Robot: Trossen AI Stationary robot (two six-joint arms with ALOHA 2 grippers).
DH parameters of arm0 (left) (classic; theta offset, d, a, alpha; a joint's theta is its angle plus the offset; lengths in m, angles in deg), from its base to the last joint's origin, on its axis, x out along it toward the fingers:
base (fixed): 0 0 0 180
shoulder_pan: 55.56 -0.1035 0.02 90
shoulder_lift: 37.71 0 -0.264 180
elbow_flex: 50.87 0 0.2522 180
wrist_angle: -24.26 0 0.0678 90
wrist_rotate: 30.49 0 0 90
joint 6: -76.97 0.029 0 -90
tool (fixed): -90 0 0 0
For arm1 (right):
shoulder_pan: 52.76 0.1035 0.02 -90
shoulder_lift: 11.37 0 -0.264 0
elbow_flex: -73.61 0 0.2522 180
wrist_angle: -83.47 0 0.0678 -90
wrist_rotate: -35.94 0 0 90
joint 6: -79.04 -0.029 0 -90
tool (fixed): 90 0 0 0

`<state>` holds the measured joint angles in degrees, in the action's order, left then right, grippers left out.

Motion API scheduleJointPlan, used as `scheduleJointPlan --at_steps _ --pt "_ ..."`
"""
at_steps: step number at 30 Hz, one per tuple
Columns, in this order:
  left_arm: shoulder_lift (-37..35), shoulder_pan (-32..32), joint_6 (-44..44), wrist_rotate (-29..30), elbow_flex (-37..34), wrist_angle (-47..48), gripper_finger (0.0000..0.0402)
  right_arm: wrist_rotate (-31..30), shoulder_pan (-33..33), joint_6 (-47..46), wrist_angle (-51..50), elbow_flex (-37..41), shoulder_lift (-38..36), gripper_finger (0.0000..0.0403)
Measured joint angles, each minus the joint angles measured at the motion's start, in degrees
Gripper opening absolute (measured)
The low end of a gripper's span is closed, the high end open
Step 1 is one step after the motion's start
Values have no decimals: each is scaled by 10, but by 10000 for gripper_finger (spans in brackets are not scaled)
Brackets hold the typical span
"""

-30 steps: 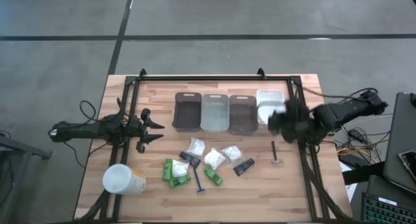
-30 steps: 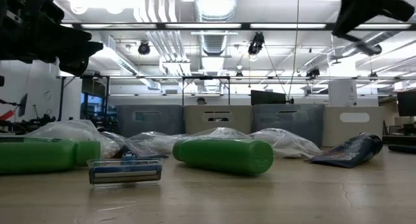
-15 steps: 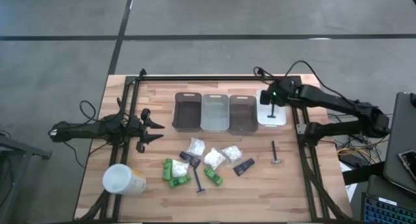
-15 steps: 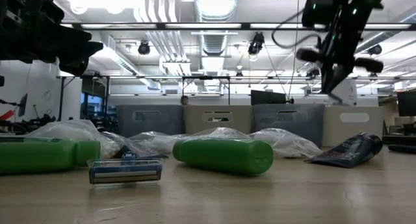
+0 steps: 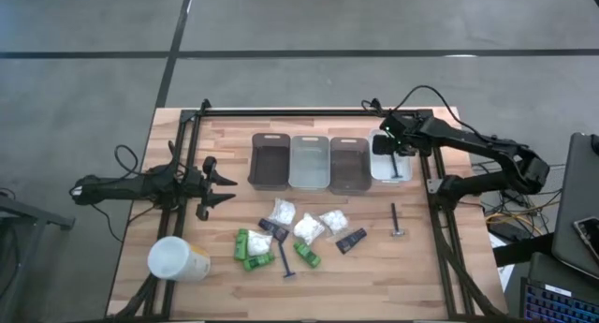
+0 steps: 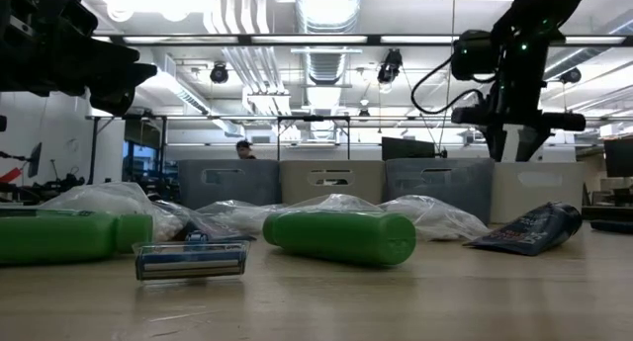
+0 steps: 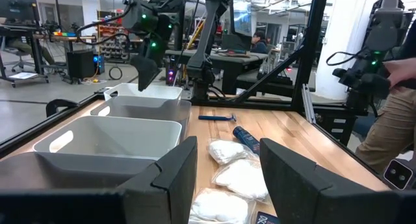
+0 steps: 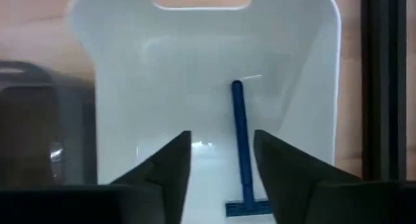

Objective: Pick & Place Travel size toiletries
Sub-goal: Put the right blue razor into the white bin

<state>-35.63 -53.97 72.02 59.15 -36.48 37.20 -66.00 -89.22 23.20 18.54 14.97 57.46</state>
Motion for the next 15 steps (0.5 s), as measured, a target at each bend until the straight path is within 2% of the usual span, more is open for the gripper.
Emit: scheduleJointPlan --at_steps 3,7,15 --pt "0 0 0 0 0 0 172 -5 27 32 -4 -17 -23 200" --pt "0 0 0 0 0 0 172 -36 94 20 -24 -48 -65 228" --pt "0 0 0 0 0 0 172 -21 249 -125 -144 -95 -91 262"
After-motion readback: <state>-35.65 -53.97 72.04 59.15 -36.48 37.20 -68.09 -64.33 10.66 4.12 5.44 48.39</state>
